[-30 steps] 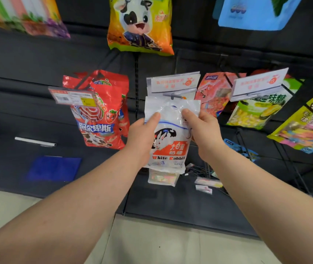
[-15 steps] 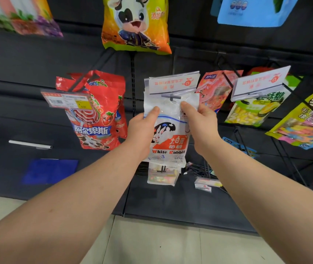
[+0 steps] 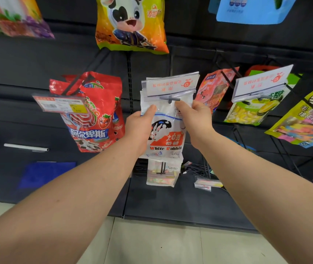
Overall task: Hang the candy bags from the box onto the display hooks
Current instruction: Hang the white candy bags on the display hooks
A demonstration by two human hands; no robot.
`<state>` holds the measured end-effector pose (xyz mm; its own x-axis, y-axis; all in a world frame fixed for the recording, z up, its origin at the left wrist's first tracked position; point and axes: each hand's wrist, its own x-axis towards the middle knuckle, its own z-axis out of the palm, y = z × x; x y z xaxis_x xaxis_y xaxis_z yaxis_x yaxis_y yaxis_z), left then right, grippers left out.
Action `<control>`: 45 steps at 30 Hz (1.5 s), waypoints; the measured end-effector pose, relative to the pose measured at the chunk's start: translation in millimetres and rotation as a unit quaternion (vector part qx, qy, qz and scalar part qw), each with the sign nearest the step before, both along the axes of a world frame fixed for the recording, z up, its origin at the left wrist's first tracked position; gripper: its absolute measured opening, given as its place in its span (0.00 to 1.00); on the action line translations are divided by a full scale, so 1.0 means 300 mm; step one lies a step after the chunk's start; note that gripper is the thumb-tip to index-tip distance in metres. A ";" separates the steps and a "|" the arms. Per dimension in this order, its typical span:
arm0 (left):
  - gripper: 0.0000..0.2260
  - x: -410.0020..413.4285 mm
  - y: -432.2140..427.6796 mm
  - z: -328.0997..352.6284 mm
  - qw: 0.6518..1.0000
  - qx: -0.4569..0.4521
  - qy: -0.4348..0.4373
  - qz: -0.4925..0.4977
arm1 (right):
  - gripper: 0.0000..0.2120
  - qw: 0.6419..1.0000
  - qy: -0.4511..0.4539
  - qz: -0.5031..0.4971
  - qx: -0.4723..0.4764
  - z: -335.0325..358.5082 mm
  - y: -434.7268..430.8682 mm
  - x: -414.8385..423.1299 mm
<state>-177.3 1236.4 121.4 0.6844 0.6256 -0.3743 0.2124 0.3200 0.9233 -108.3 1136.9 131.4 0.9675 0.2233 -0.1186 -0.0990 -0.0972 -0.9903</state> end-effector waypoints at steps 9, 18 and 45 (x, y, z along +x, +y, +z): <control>0.12 0.088 0.034 -0.008 0.995 0.089 0.043 0.021 | 0.11 0.992 -0.067 -0.028 -0.106 -0.007 0.025 0.052; 0.20 -0.060 0.008 -0.075 0.905 0.385 0.172 -0.047 | 0.29 0.865 -0.204 0.069 -0.453 -0.029 -0.190 0.014; 0.36 -0.094 -1.761 0.167 0.491 0.688 0.051 -0.533 | 0.33 0.739 -0.032 -0.048 -0.671 0.166 -2.027 -0.494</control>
